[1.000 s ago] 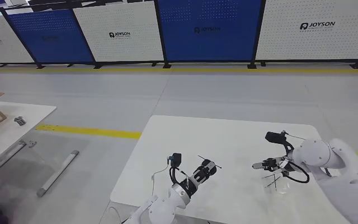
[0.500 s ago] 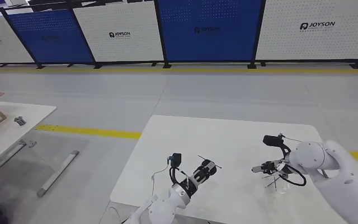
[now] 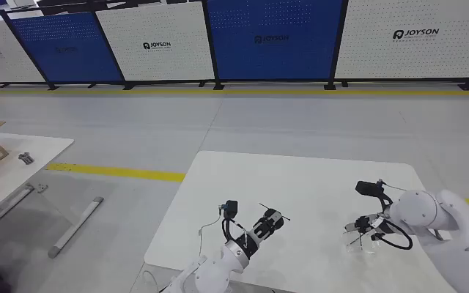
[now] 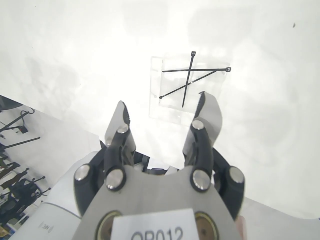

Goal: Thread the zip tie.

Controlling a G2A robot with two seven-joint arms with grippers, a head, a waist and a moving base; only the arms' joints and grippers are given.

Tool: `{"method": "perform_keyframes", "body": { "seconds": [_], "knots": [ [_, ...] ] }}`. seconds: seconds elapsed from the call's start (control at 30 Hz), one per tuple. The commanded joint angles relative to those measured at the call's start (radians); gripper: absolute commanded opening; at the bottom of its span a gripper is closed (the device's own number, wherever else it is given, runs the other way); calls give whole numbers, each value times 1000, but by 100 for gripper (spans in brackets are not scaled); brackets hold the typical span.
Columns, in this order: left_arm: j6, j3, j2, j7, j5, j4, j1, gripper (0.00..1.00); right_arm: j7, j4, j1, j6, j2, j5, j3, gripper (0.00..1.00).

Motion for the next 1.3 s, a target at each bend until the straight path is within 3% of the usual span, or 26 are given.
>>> {"method": "perform_keyframes", "body": {
  "seconds": [0.0, 0.27, 0.6, 1.27],
  "knots": [
    [0, 0, 0, 0, 0, 0, 0, 0, 0, 20, 13, 2, -2, 2, -13, 36],
    [0, 0, 0, 0, 0, 0, 0, 0, 0, 86, 51, 2, -8, 9, -54, 36],
    [0, 0, 0, 0, 0, 0, 0, 0, 0, 172, 125, 2, -29, 24, -163, 32],
    [0, 0, 0, 0, 0, 0, 0, 0, 0, 309, 209, 2, -89, 62, -274, 22]
  ]
}}
